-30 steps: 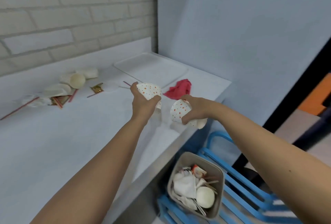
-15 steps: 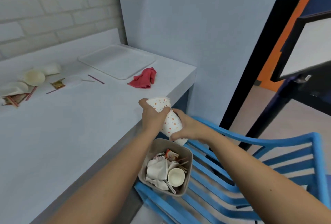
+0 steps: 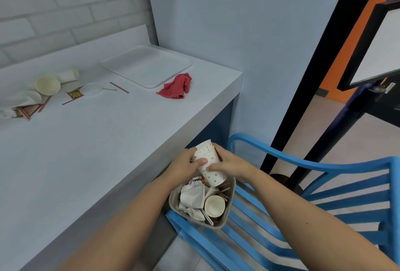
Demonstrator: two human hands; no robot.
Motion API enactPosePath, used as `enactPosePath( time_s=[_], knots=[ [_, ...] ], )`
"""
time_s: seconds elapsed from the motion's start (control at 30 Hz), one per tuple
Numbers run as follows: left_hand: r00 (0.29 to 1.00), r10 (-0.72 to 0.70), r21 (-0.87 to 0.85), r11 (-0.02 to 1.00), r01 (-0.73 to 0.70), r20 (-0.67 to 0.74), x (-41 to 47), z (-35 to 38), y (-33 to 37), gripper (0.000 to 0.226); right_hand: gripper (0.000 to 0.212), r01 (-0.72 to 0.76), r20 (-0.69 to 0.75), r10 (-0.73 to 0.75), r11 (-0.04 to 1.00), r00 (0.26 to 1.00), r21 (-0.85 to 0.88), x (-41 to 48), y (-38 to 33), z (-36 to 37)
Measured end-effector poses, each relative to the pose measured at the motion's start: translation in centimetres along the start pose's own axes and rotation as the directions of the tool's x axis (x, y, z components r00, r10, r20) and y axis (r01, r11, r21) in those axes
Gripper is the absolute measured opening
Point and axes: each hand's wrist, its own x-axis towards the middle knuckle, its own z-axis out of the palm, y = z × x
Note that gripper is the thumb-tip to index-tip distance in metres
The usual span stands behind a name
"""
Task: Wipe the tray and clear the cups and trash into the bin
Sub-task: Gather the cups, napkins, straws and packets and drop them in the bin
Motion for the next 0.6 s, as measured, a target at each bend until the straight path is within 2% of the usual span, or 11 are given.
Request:
enactPosePath(
  time_s=[0.07, 0.1, 0.2, 0.27, 0.33, 0.4, 0.5, 0.6],
  knots=[
    [0.999, 0.049, 0.132, 0.990, -0.047, -0.013, -0.3, 0.7, -0.8, 0.028, 0.037, -0.072, 0.017, 0.071, 0.991, 0.997, 0.112, 0.6, 0.2, -0.6],
    [0.997, 0.078, 0.183, 0.980, -0.076, -0.005, -0.5, 1.1, -1.1, 0.027, 0.030, -0.115, -0.004, 0.116, 0.989, 0.993, 0.095, 0.8, 0.2, -0.8],
    [0.986, 0.155, 0.248, 0.955, -0.164, 0.058, -1.3, 2.3, -1.8, 0.022, 0.029, -0.239, -0.082, 0.228, 0.958, 0.970, -0.162, 1.6, 0.5, -0.8],
    [0.976, 0.188, 0.267, 0.941, -0.210, 0.107, -1.7, 3.1, -2.5, 0.020, 0.020, -0.251, -0.149, 0.213, 0.911, 0.966, -0.326, 2.2, 1.1, -0.3],
    [0.972, 0.185, 0.260, 0.941, -0.217, 0.142, -2.0, 3.6, -3.1, 0.022, 0.030, -0.238, -0.185, 0.166, 0.834, 0.969, -0.497, 2.9, 2.3, 0.1],
    [0.977, 0.169, 0.266, 0.943, -0.199, 0.132, -2.2, 3.7, -3.6, 0.035, 0.036, -0.231, -0.216, 0.121, 0.757, 0.969, -0.611, 3.5, 3.8, 0.7],
    [0.986, 0.148, 0.239, 0.957, -0.162, 0.072, -2.2, 3.0, -3.9, 0.052, 0.040, -0.279, -0.271, 0.117, 0.656, 0.956, -0.701, 4.2, 6.3, 1.6],
    [0.992, 0.126, 0.253, 0.960, -0.116, -0.026, -2.2, 2.0, -4.2, 0.053, 0.041, -0.279, -0.225, 0.165, 0.569, 0.960, -0.774, 4.4, 7.8, 2.6]
  ],
)
